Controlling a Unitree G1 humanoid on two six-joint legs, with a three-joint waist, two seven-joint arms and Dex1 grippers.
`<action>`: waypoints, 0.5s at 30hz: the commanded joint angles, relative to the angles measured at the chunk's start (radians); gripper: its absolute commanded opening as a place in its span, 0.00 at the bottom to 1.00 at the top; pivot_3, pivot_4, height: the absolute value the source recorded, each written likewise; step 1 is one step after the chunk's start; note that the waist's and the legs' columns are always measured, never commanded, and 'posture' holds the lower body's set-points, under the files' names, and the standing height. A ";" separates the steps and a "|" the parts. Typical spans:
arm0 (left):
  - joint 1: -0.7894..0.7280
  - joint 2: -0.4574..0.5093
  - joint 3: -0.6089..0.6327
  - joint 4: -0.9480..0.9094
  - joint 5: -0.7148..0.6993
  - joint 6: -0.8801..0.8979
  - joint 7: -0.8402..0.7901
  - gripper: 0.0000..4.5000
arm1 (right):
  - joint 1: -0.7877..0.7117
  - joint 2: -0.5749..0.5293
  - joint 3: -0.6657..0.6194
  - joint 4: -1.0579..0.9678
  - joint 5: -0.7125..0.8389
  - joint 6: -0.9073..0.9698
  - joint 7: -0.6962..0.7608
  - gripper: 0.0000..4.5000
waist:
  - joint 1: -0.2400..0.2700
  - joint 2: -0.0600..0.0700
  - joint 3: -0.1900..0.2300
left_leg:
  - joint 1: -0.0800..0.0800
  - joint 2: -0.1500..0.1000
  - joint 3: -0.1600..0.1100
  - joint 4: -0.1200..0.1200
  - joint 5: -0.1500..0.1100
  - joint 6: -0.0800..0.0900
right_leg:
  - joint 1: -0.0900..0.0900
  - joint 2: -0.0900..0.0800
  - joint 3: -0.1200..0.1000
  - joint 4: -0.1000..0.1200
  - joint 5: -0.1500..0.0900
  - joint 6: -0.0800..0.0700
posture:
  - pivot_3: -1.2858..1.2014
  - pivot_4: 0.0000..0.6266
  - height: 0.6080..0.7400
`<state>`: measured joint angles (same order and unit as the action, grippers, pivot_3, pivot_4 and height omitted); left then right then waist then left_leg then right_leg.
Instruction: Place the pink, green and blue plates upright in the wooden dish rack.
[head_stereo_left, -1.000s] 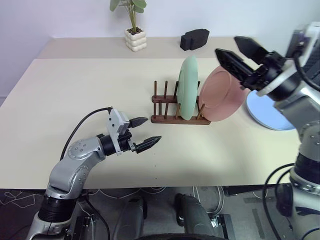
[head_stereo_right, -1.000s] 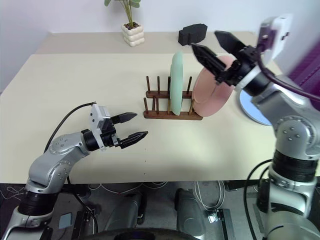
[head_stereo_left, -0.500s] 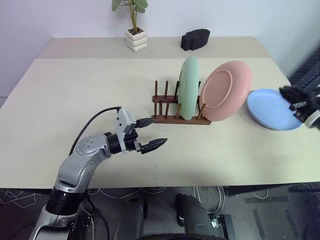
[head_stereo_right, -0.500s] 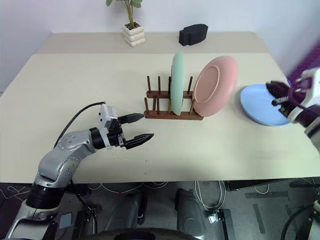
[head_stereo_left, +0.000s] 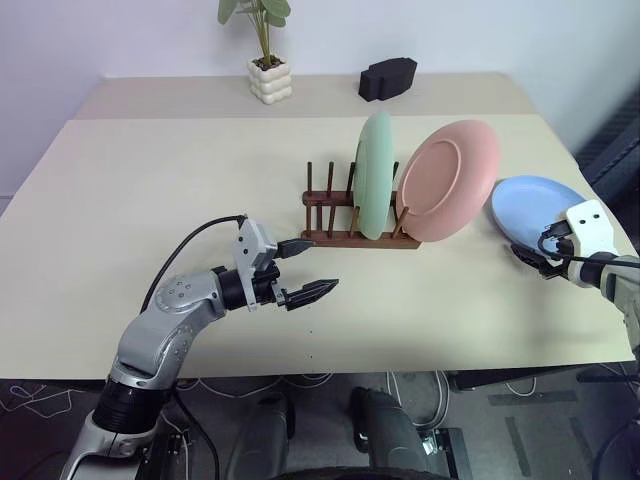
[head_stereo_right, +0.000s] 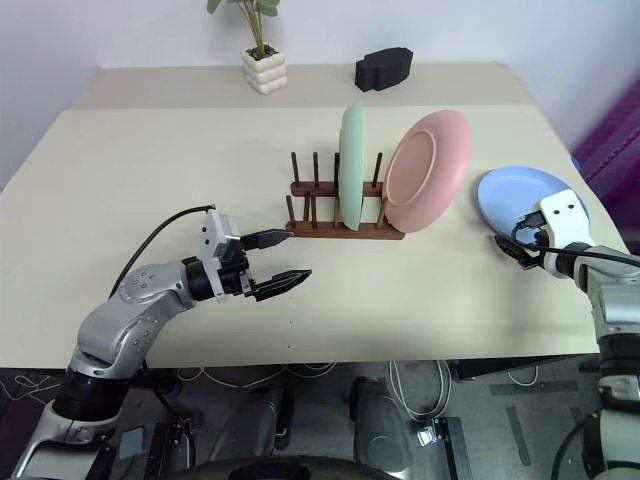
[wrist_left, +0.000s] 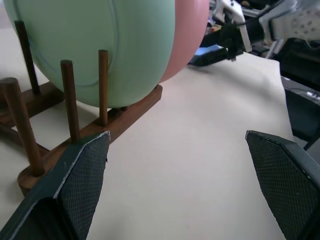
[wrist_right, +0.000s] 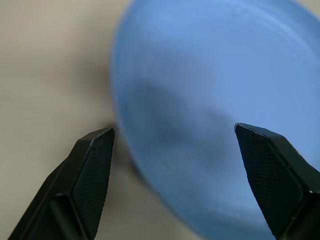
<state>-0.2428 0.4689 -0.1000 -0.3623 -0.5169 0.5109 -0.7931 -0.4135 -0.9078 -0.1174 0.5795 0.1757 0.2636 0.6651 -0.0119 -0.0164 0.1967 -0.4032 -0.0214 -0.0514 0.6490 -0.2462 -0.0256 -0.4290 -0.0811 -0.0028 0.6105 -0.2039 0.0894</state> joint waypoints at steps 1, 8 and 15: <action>-0.007 -0.004 0.018 -0.051 -0.021 0.013 0.021 1.00 | -0.037 0.010 0.018 0.074 -0.049 -0.083 0.020 0.58 | -0.001 0.000 0.000 | 0.000 0.000 0.000 0.000 0.000 0.000 | 0.000 0.000 0.000 0.000 0.000 0.000 | 0.52 0.24 0.99; -0.013 -0.006 0.017 -0.042 -0.024 0.015 0.032 1.00 | -0.027 0.030 0.002 0.052 -0.060 -0.128 0.023 0.01 | 0.001 -0.001 -0.001 | 0.001 0.000 0.000 0.001 0.000 0.000 | 0.002 0.000 0.000 0.000 0.000 0.000 | 0.52 0.24 0.99; -0.008 -0.003 0.016 -0.004 -0.017 -0.021 0.001 1.00 | 0.041 -0.009 -0.101 -0.222 -0.135 -0.185 -0.192 0.01 | 0.001 0.000 0.000 | 0.002 0.000 0.000 0.000 0.000 0.000 | 0.002 0.000 0.000 0.000 0.000 0.000 | 0.52 0.24 0.99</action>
<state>-0.2454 0.4664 -0.0997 -0.3550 -0.5314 0.5167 -0.7785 -0.3512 -0.8820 -0.1465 0.4638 0.0596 0.1218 0.5420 -0.0108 -0.0164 0.1965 -0.4016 -0.0218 -0.0517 0.6495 -0.2461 -0.0256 -0.4270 -0.0814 -0.0026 0.6110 -0.2037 0.0895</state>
